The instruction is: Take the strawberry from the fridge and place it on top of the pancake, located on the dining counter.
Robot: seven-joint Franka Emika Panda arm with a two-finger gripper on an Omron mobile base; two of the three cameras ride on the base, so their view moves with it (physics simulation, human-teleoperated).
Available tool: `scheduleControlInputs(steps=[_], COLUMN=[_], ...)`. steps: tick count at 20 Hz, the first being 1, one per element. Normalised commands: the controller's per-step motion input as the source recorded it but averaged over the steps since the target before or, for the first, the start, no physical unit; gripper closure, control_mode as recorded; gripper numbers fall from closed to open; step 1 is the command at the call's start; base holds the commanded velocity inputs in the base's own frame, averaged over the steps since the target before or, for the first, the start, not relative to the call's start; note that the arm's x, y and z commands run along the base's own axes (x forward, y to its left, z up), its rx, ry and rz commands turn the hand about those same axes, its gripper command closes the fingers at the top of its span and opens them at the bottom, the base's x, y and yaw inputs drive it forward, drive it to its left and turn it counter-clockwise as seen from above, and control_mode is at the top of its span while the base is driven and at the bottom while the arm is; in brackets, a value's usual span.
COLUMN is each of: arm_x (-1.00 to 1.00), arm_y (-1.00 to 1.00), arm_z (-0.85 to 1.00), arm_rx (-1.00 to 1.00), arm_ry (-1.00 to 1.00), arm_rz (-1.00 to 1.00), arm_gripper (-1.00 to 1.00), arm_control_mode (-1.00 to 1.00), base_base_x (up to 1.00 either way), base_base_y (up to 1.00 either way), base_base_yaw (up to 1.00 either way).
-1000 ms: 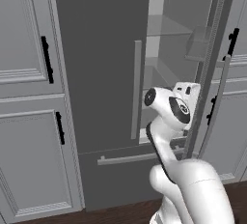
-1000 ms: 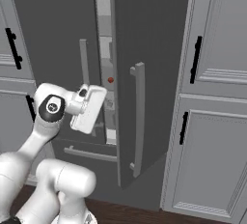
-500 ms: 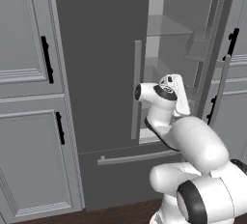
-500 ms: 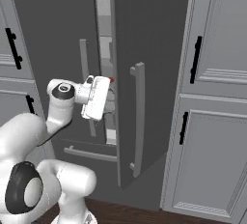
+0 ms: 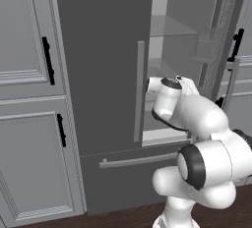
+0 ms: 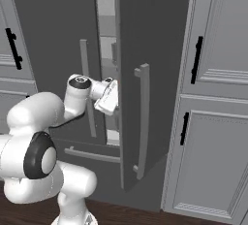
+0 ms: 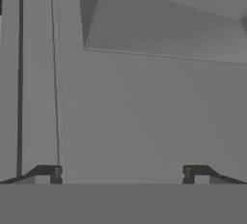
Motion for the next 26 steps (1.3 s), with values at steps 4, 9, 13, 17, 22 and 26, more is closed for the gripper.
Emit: scheduleControlInputs(steps=[4, 9, 13, 17, 22, 26], arm_x=[-0.56, -0.57, -0.18, -0.26, -0.38, 0.00], arm_y=[-1.00, -1.00, -0.78, 0.11, 0.97, 1.00], arm_z=[0.00, 0.00, 0.00, 0.00, 0.02, 0.00], arm_rx=[0.00, 0.00, 0.01, 0.01, 0.01, 0.03], arm_ry=[0.39, 0.21, -0.05, -0.09, -0.13, -0.24], arm_rz=[-0.12, -0.06, 0.00, 0.09, 0.11, 0.05], arm_gripper=[-1.00, -1.00, -1.00, -1.00, -1.00, -1.00], arm_control_mode=[-1.00, -1.00, -1.00, -1.00, -1.00, -1.00], base_base_x=[0.00, 0.00, 0.00, 0.00, 0.00, 0.00], base_base_y=[0.00, 0.00, 0.00, 0.00, 0.00, 0.00], base_base_yaw=[0.00, 0.00, 0.00, 0.00, 0.00, 0.00])
